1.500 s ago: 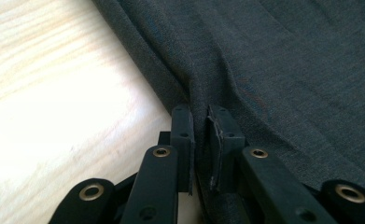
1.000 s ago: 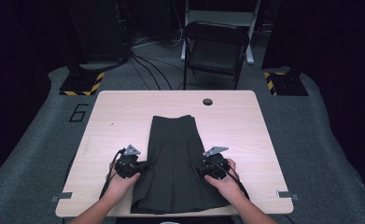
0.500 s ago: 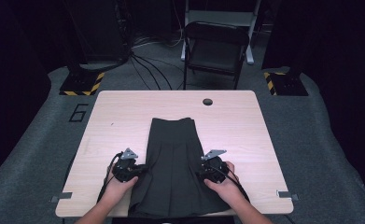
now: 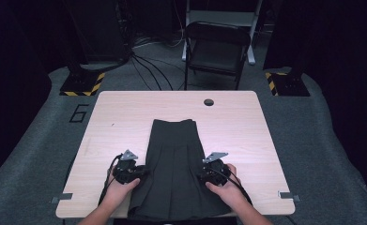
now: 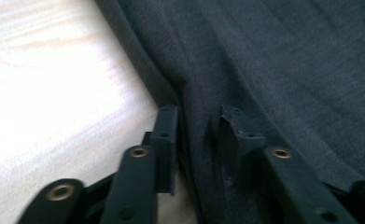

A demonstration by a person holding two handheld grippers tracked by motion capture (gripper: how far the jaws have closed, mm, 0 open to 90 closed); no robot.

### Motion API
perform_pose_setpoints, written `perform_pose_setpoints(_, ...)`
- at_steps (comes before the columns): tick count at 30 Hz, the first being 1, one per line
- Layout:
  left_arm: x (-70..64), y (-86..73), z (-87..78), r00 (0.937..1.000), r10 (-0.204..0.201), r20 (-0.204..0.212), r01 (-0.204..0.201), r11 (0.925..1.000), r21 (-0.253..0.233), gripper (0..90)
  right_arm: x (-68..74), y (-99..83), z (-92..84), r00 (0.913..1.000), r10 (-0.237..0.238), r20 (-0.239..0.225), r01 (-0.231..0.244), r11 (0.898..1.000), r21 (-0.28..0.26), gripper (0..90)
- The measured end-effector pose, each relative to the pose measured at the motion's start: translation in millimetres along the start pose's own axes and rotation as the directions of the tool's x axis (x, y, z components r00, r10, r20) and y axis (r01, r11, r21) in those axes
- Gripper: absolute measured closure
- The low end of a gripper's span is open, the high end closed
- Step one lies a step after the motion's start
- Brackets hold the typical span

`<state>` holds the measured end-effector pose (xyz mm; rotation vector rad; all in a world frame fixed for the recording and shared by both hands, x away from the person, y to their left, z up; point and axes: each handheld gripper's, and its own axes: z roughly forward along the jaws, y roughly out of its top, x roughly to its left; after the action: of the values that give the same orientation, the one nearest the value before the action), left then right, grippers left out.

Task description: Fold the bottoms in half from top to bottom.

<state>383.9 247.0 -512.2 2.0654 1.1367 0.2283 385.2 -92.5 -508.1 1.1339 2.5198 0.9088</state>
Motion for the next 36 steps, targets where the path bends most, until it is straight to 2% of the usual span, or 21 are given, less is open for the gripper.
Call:
perform_pose_setpoints(3, -0.2, 1.7, 0.9, 0.9999, -0.011, 0.0, 0.011, 0.9996, -0.027, 54.7, -2.7, 0.9, -1.3, 1.0, 0.005, 0.001, -0.005, 1.0, -0.005, 43.4)
perform_pose_setpoints(7, -0.5, 1.7, 3.7, 0.9999, 0.001, -0.011, -0.001, 0.9991, -0.042, 46.7, -6.7, 2.4, -6.2, 0.9996, 0.015, 0.024, -0.014, 0.999, -0.052, 42.8)
perform_pose_setpoints(9, 0.6, 2.1, 3.5, 0.9999, -0.001, -0.012, 0.0, 0.999, -0.044, 44.8, -7.9, 4.3, -9.0, 0.9993, 0.031, 0.021, -0.029, 0.997, -0.072, 42.2)
perform_pose_setpoints(12, 2.2, 2.9, 2.6, 0.9999, -0.006, -0.015, 0.005, 0.9982, -0.06, 43.6, -11.7, 8.9, -13.2, 0.9996, 0.02, 0.017, -0.018, 0.994, -0.112, 41.8)
perform_pose_setpoints(14, 3.7, 3.7, 1.4, 0.9999, -0.007, -0.008, 0.007, 0.9982, -0.059, 43.0, -11.4, 15.1, -12.2, 0.9997, 0.018, 0.018, -0.016, 0.994, -0.112, 41.8)
perform_pose_setpoints(17, 4.9, 4.1, 0.7, 0.9999, -0.002, -0.012, 0.001, 0.9983, -0.058, 42.6, -12.6, 26.3, -9.2, 0.9986, 0.041, -0.032, -0.044, 0.993, -0.111, 42.6)
perform_pose_setpoints(18, 4.1, 4.1, 1.2, 0.9998, -0.01, -0.019, 0.009, 0.9974, -0.071, 42.6, -12.7, 31.3, -8.5, 0.9989, 0.028, -0.037, -0.033, 0.992, -0.125, 42.6)
perform_pose_setpoints(20, 4.6, 5.0, 0.0, 0.9998, -0.002, -0.018, 0.001, 0.9979, -0.065, 42.4, -12.7, 43.1, -6.8, 0.9996, -0.008, -0.025, 0.004, 0.989, -0.146, 42.3)
perform_pose_setpoints(23, 4.4, 5.6, 0.6, 0.9998, 0.006, -0.018, -0.007, 0.9979, -0.065, 42.1, -13.1, 62.0, -0.2, 0.9991, -0.016, -0.04, 0.008, 0.985, -0.172, 40.0)
perform_pose_setpoints(26, 4.7, 5.6, 2.0, 0.9996, 0.015, -0.024, -0.017, 0.9981, -0.06, 41.9, -13.6, 75.7, 10.3, 0.9989, -0.04, -0.027, 0.034, 0.983, -0.179, 37.6)
perform_pose_setpoints(29, 5.6, 6.8, 3.2, 0.9994, 0.018, -0.03, -0.019, 0.998, -0.06, 41.5, -17.6, 87.8, 25.0, 0.9995, -0.026, -0.02, 0.023, 0.986, -0.168, 36.6)
perform_pose_setpoints(34, 8.9, 10.4, 3.7, 0.9996, 0.005, -0.029, -0.007, 0.9978, -0.065, 40.5, -27.5, 95.7, 45.9, 0.9998, -0.019, 0.0, 0.019, 0.99, -0.14, 36.4)
perform_pose_setpoints(36, 11.3, 13.4, 4.0, 0.9994, -0.004, -0.033, 0.002, 0.9973, -0.073, 40.3, -32.1, 94.9, 51.4, 0.9998, -0.016, -0.008, 0.015, 0.992, -0.124, 37.5)
